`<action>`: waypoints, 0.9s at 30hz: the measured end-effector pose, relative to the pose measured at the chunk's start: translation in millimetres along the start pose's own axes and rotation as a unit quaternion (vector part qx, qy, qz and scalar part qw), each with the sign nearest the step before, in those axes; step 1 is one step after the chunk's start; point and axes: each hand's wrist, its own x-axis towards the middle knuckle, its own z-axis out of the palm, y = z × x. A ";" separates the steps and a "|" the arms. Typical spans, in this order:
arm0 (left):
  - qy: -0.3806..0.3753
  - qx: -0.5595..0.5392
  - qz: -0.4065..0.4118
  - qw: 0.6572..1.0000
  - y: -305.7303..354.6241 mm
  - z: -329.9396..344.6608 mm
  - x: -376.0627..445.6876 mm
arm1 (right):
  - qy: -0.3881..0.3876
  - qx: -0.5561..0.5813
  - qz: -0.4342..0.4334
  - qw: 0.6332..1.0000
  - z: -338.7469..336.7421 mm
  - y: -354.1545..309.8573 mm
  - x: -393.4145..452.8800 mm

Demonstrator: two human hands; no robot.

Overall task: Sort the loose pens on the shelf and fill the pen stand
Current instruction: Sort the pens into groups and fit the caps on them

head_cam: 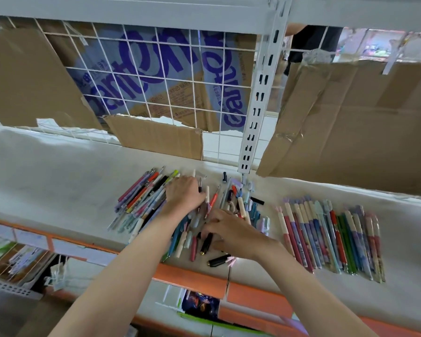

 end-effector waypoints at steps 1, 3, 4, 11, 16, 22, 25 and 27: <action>-0.006 -0.009 -0.002 1.000 -0.6 -0.4 -0.7 | 0.005 0.007 0.000 1.000 1.3 1.2 -0.1; -0.005 -0.062 -0.013 0.998 -2.6 -2.7 -5.2 | 0.021 0.030 -0.005 0.999 4.4 4.4 -1.2; -0.001 -0.104 -0.019 0.994 -4.4 -4.3 -8.3 | 0.033 0.056 -0.006 0.998 5.7 6.1 -2.3; -0.044 -0.505 -0.100 0.856 -16.9 -25.6 -51.3 | 0.197 0.153 0.029 0.968 3.6 24.2 -6.8; -0.122 -0.608 -0.143 0.772 -28.7 -28.0 -76.3 | 0.287 0.108 0.125 0.943 -7.0 39.2 11.2; -0.121 -0.639 -0.150 0.745 -26.1 -27.7 -88.0 | 0.184 0.039 0.239 0.953 -15.9 58.9 51.3; -0.120 -0.635 -0.142 0.750 -27.8 -25.3 -92.3 | 0.166 0.033 0.231 0.958 -16.3 58.8 51.2; -0.117 -0.638 -0.138 0.748 -28.2 -24.5 -93.6 | 0.152 0.010 0.211 0.966 -19.9 58.2 47.8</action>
